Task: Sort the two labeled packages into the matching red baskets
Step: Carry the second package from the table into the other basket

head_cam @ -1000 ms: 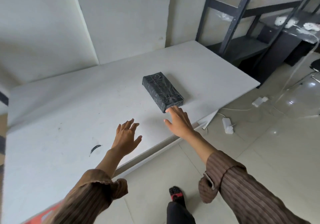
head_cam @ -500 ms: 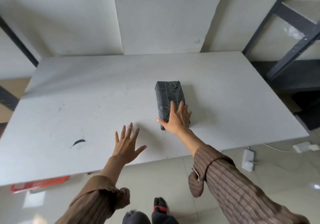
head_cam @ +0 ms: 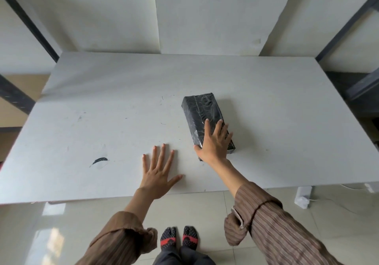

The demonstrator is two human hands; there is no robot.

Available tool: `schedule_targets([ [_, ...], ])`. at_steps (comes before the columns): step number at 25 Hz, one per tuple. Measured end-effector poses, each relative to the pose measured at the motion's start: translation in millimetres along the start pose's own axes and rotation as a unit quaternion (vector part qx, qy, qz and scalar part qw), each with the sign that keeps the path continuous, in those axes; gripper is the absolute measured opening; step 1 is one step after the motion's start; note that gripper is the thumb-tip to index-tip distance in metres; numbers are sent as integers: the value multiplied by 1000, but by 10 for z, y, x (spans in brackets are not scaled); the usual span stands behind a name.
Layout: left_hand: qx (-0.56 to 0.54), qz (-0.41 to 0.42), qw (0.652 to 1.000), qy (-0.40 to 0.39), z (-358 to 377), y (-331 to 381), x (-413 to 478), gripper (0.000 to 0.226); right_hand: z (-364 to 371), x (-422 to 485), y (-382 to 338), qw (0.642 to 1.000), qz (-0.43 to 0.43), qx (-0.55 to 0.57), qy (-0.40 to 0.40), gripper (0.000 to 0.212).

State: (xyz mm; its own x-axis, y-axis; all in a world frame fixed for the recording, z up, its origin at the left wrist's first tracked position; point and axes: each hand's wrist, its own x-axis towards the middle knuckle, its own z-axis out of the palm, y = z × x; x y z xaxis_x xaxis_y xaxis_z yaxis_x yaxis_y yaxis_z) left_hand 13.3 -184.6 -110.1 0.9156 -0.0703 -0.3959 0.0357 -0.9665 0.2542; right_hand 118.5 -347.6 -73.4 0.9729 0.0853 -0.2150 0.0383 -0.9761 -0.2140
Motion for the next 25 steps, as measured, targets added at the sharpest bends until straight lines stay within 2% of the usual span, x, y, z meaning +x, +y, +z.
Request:
schedule_targets([
  [5,2,2,1000,7,13,-1,-10,81,41,-170,-78,994,-100,-25,-31,88],
  [8,-1,1,1000,12,20,0,-16,81,-55,-214,-62,989,-137,-1,-55,85],
  [12,0,2,1000,19,33,-16,-12,80,-410,-99,93,979,-118,132,-101,79],
  [15,3,2,1000,15,42,-28,0,79,-610,-55,268,956,-100,245,-130,53],
  [17,4,3,1000,12,48,-33,8,79,-652,-66,346,955,-95,260,-104,41],
  [20,3,3,1000,16,60,-40,8,80,-637,-94,400,976,-87,197,-35,48],
  [23,0,3,1000,21,69,-41,11,81,-593,-122,363,990,-89,109,17,46],
  [25,0,3,1000,24,70,-40,15,81,-555,-133,282,992,-92,69,46,59],
])
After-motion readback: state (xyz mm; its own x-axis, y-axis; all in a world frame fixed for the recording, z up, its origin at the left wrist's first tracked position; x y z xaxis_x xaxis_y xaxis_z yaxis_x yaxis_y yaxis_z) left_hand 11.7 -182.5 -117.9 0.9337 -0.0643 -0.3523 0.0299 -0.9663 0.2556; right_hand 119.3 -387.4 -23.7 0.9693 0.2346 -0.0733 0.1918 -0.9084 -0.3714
